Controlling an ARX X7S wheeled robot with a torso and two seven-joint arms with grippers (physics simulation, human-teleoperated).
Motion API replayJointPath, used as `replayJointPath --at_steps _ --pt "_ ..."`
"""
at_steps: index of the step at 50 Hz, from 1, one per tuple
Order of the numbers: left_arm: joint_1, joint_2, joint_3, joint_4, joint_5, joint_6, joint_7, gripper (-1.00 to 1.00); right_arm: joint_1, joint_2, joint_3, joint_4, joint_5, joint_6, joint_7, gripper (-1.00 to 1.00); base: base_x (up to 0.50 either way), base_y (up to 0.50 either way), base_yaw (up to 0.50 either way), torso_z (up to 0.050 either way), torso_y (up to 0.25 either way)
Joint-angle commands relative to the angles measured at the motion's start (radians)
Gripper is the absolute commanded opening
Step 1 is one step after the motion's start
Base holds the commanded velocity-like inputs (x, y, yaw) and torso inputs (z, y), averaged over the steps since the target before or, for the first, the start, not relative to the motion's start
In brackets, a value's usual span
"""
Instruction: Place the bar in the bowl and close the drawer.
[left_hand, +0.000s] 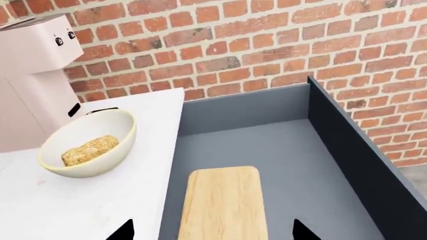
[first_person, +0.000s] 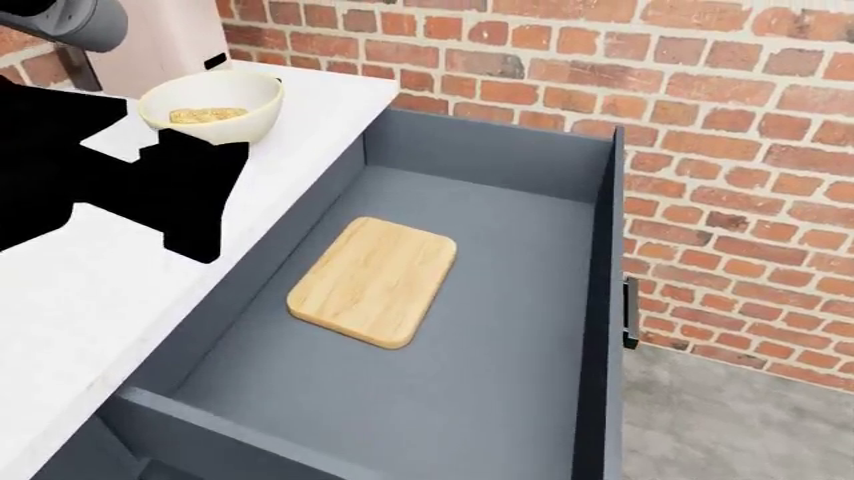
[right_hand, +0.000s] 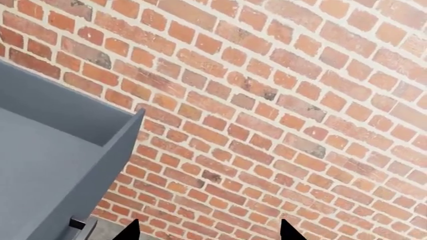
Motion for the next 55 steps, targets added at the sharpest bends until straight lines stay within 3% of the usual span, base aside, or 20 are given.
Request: replayJointPath --at_steps 1,20,37,55 --pt "-0.048 0.018 0.030 -0.043 0.000 -0.028 -0.007 1.00 0.074 -0.013 -0.030 0.116 -0.020 0.000 0.000 1.00 0.00 0.00 0.00 0.000 0.000" --pt "-0.068 0.019 0.040 -0.064 0.011 -0.034 0.001 1.00 0.048 -0.078 0.013 0.270 -0.030 0.000 0.000 1.00 0.00 0.00 0.00 0.000 0.000" --pt "-0.055 0.027 0.049 -0.071 0.033 -0.032 0.017 1.00 -0.064 -0.200 0.149 0.383 -0.032 0.000 0.000 1.00 0.00 0.00 0.00 0.000 0.000" --pt "-0.046 0.039 0.058 -0.078 0.053 -0.028 0.031 1.00 -0.184 -0.197 0.314 0.368 0.036 0.000 0.000 1.00 0.00 0.00 0.00 0.000 0.000"
